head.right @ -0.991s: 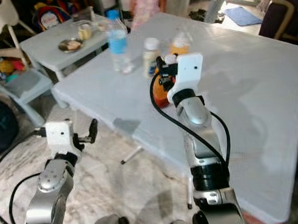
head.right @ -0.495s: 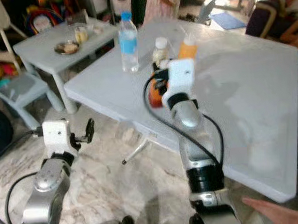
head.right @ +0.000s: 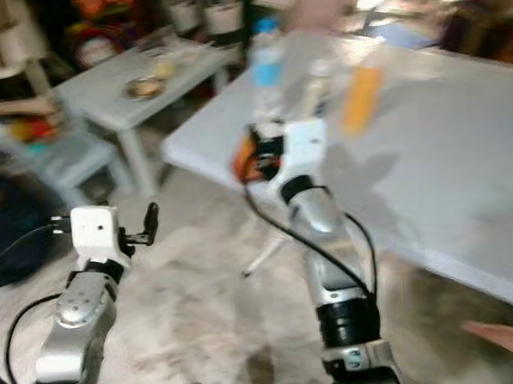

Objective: Restocking fridge

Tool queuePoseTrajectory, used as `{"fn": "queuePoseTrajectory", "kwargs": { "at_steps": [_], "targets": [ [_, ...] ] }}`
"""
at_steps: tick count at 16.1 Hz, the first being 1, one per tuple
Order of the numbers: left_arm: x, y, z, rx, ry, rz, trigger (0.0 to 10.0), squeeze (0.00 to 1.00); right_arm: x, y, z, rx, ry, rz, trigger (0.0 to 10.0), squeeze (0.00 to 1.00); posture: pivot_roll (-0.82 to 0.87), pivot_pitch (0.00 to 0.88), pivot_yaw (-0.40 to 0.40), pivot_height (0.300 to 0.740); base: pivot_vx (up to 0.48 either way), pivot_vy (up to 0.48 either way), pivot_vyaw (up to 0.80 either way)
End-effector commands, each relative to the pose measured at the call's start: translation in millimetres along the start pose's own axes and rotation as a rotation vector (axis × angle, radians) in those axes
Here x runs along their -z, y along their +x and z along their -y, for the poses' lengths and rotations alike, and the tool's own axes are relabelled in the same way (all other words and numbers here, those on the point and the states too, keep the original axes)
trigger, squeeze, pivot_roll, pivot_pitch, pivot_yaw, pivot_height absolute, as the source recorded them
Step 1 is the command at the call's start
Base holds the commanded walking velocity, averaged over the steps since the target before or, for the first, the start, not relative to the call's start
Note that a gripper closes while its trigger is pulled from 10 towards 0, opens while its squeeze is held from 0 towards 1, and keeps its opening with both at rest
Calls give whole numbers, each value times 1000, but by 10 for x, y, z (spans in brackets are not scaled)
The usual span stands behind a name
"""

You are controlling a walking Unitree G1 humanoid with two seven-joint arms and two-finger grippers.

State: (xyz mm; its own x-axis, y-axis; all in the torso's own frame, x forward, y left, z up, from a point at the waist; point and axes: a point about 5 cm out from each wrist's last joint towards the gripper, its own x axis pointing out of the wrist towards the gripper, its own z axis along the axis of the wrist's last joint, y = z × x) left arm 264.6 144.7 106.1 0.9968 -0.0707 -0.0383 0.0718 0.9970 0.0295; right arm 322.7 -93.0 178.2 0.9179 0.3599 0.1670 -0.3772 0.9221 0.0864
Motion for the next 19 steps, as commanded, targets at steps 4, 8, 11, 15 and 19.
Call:
{"fn": "queuePoseTrajectory", "kwargs": {
  "at_steps": [4, 8, 11, 15, 19],
  "targets": [
    [-19, -6, 9, 16, 13, 20, 10000, 0, 91, -47, -59, -59, 33, -39, 10000, 0, -15, 62, 42, 740, 0, 0, 786],
    [11, -61, -53, 17, 33, 11, 10000, 0, 159, -111, -79, -102, 16, -68, 10000, 0, -19, 59, 44, 740, 0, 0, 784],
    [219, -368, -302, -64, 73, -53, 10000, 0, 212, -277, 138, -35, -10, -90, 10000, 0, -19, 56, 43, 740, 0, 0, 783],
    [364, -529, -531, -133, 126, -102, 10000, 0, 357, -492, 414, 49, -105, -133, 10000, 0, -22, 50, 41, 740, 0, 0, 764],
    [307, -438, -558, -140, 140, -76, 10000, 0, 345, -464, 403, 36, -121, -122, 10000, 0, -27, 37, 42, 740, 0, 0, 750]
  ]
}}
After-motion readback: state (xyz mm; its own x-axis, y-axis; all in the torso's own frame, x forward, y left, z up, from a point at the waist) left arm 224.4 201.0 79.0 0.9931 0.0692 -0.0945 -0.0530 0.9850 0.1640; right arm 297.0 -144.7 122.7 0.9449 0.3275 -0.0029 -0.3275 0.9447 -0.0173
